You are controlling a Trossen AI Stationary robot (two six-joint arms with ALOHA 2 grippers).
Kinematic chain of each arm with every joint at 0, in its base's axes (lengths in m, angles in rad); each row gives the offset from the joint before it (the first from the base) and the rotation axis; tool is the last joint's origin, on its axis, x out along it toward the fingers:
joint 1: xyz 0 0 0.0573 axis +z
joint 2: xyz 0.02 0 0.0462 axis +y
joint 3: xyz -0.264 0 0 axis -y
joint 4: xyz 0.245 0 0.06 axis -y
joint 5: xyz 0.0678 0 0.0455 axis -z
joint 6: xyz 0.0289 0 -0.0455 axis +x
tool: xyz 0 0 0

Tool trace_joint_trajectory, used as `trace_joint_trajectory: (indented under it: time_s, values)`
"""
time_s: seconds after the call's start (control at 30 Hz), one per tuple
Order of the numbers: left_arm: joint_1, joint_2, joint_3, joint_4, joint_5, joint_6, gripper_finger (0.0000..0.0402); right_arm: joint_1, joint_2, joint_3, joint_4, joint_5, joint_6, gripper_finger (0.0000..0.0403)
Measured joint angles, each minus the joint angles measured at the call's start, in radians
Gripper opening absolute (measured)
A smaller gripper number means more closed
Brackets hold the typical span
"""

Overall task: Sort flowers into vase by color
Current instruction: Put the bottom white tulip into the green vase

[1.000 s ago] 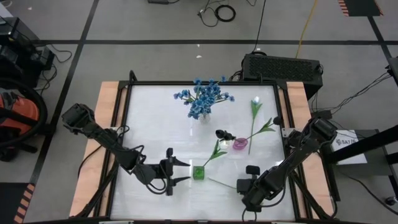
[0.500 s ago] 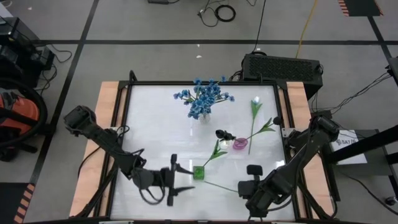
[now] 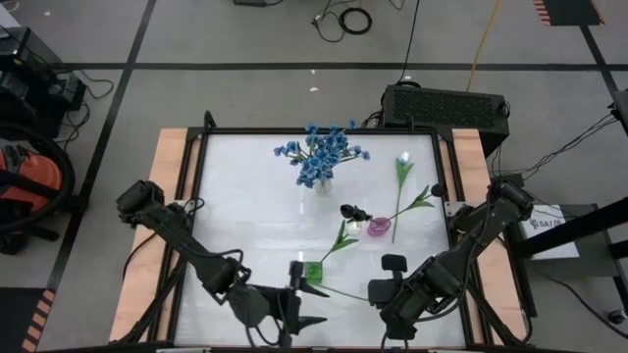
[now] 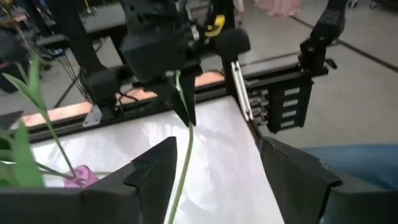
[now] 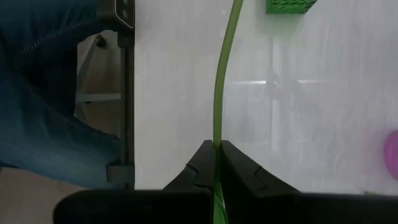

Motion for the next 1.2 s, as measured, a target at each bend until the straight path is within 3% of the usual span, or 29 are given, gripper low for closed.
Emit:
trace_joint_trajectory:
  time_s: [0.27, 0.37, 1.2]
  values:
    - [0.041, 0.06, 0.009, -0.022, 0.054, -0.011, 0.0315, 0.0, 0.0, 0.0, 0.001, 0.0, -0.005, 0.0004]
    - [0.056, 0.082, 0.009, -0.023, 0.075, -0.039, 0.0325, 0.0, 0.0, 0.0, 0.003, 0.0, -0.007, 0.0004]
    - [0.105, 0.124, 0.009, -0.109, 0.084, -0.046, 0.0246, 0.0, 0.0, 0.0, 0.047, 0.006, -0.031, 0.0004]
